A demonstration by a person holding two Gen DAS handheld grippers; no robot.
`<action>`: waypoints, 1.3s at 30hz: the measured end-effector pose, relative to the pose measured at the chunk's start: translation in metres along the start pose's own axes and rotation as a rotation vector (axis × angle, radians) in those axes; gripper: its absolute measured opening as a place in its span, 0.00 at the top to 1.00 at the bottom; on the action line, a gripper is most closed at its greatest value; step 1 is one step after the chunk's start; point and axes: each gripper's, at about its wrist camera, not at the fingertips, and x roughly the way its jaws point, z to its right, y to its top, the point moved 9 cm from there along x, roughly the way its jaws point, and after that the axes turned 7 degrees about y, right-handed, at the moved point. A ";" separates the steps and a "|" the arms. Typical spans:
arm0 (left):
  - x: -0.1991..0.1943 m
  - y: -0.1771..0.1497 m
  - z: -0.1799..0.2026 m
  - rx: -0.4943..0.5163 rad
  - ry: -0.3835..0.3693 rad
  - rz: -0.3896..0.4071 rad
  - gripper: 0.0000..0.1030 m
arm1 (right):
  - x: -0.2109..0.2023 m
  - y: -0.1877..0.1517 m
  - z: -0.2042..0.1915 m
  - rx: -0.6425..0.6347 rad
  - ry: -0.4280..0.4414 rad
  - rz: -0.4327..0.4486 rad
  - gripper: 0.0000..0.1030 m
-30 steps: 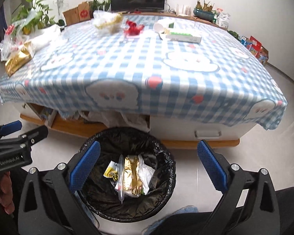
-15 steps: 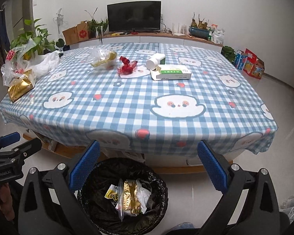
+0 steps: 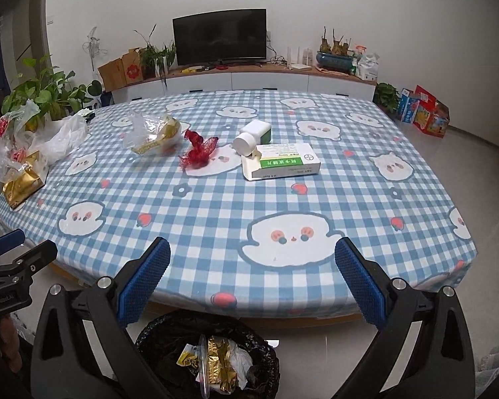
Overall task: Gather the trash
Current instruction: 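Move both open tools from the bin back over the table, then grasp the clear plastic bag with the left tool while the right tool grasps the white pill bottle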
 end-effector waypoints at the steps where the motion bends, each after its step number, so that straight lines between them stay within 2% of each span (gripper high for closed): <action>1: 0.003 0.004 0.000 -0.010 -0.001 -0.002 0.06 | 0.002 0.006 0.001 0.000 -0.004 0.007 0.08; 6: 0.016 0.026 0.008 -0.011 -0.020 0.000 0.06 | 0.015 0.033 0.010 0.018 -0.031 0.047 0.08; 9: 0.022 0.042 0.013 -0.009 -0.022 0.016 0.06 | 0.032 0.042 0.014 0.051 0.007 0.024 0.08; 23: 0.077 0.117 0.031 0.003 -0.015 0.011 0.06 | 0.100 0.083 0.020 0.020 -0.030 -0.047 0.08; 34: 0.149 0.174 0.048 -0.021 -0.021 -0.053 0.06 | 0.163 0.128 0.035 0.062 -0.028 -0.112 0.08; 39: 0.182 0.184 0.058 0.004 0.005 -0.093 0.06 | 0.200 0.131 0.039 0.086 -0.025 -0.184 0.14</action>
